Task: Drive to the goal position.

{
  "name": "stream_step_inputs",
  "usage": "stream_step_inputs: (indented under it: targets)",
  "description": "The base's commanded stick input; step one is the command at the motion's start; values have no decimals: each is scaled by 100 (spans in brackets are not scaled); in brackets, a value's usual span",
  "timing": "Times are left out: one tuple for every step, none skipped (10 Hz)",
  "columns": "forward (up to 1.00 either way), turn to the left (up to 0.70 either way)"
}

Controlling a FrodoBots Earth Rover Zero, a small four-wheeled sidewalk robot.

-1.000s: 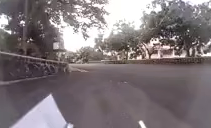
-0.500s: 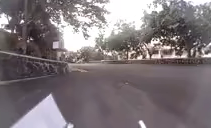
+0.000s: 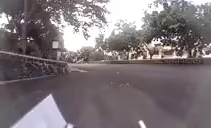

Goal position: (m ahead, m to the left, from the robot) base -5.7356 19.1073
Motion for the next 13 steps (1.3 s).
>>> stream_step_inputs:
  targets:
    - [20,0]
    - [20,0]
    - [20,0]
    - [20,0]
    - [20,0]
    - [20,0]
    - [20,0]
    - [20,0]
    - [20,0]
    - [20,0]
    - [20,0]
    - [20,0]
    - [20,0]
